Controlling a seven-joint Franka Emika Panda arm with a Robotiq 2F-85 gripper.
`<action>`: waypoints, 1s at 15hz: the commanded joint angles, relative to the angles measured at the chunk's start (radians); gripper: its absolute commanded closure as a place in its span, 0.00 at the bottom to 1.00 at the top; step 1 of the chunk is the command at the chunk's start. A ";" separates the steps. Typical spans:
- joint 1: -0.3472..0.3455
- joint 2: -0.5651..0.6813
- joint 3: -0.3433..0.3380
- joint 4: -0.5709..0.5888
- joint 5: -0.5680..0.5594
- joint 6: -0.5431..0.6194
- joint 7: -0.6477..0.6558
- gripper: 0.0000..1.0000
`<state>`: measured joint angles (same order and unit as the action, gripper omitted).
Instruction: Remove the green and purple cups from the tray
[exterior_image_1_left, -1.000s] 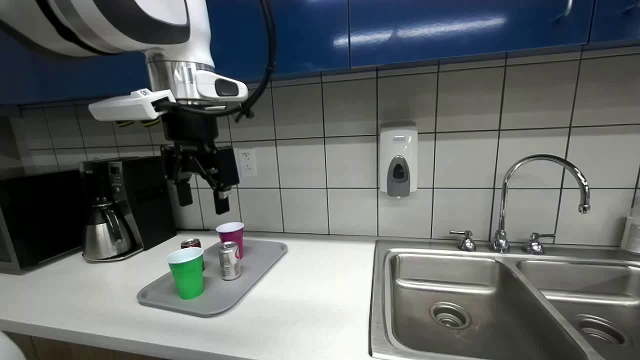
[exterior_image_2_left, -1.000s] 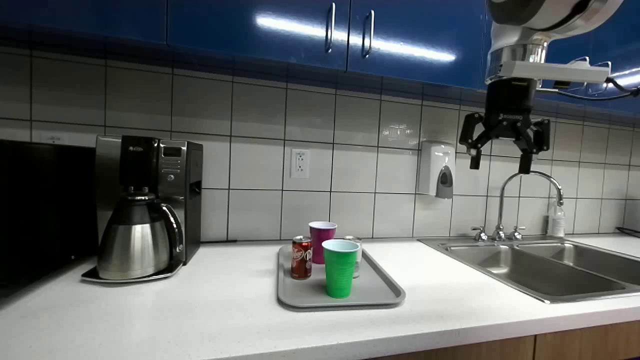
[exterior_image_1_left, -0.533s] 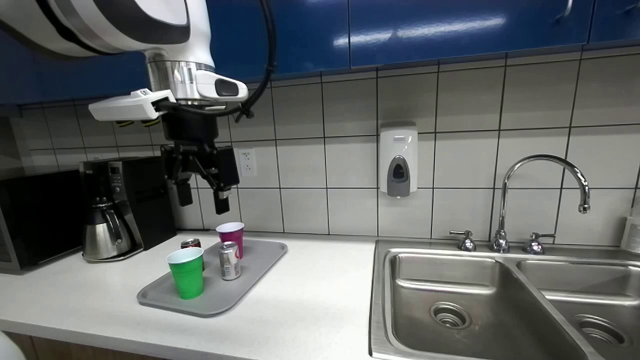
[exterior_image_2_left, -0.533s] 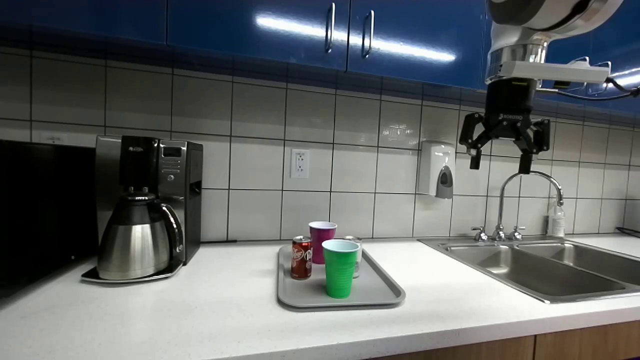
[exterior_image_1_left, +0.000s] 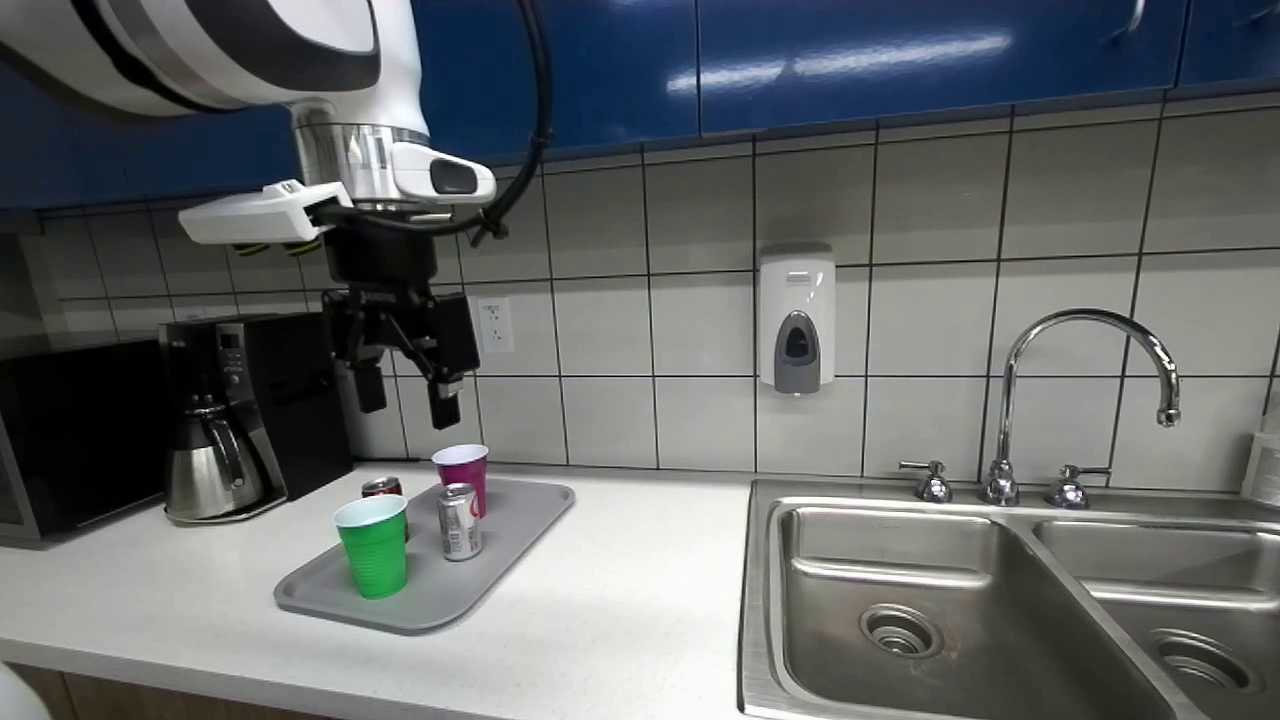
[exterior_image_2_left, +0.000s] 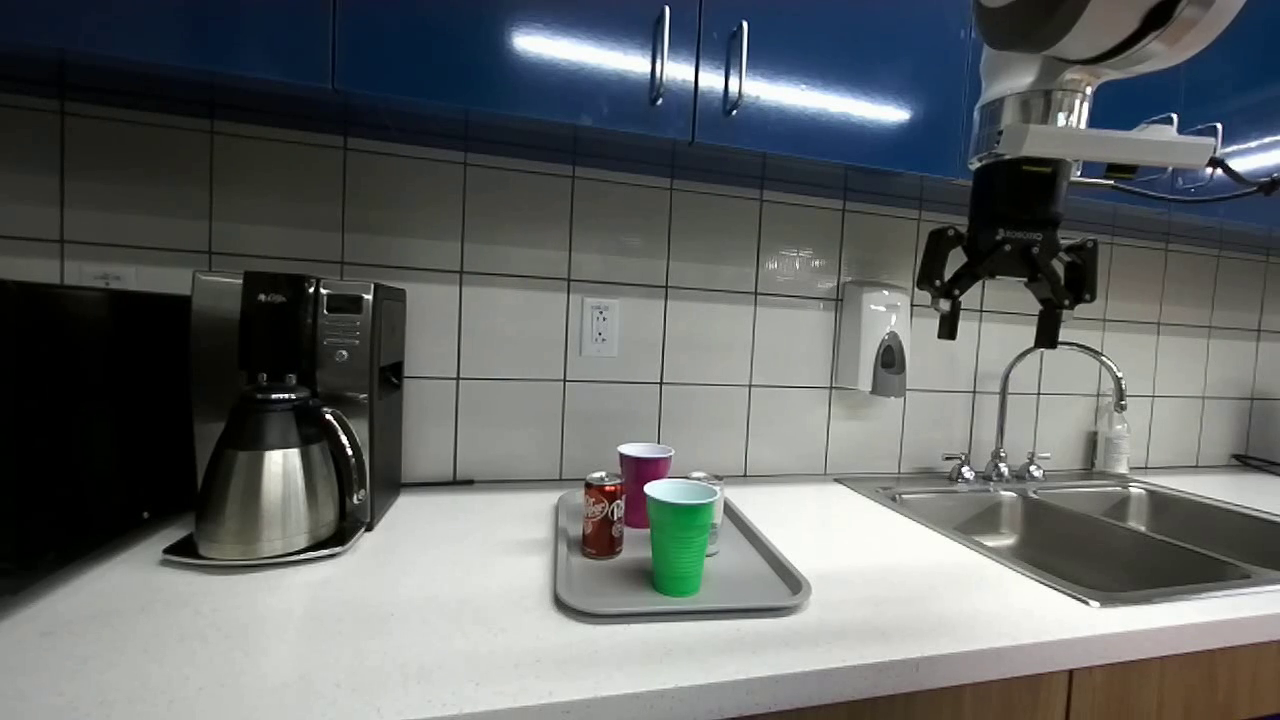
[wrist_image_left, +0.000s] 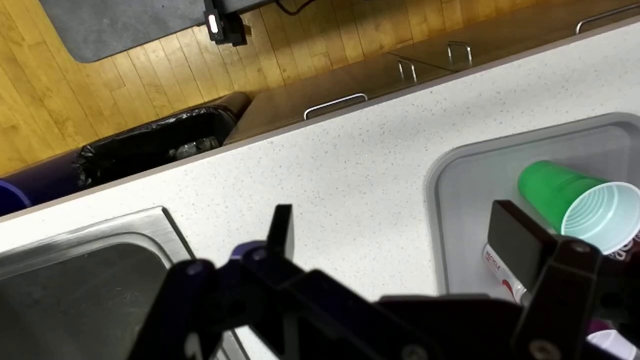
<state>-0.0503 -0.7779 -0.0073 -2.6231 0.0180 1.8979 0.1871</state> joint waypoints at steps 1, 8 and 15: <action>-0.005 0.000 0.032 -0.029 -0.001 0.062 0.008 0.00; 0.010 0.027 0.084 -0.070 -0.004 0.166 0.028 0.00; 0.024 0.081 0.142 -0.094 -0.010 0.271 0.070 0.00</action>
<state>-0.0321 -0.7106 0.0992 -2.6978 0.0180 2.1115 0.2039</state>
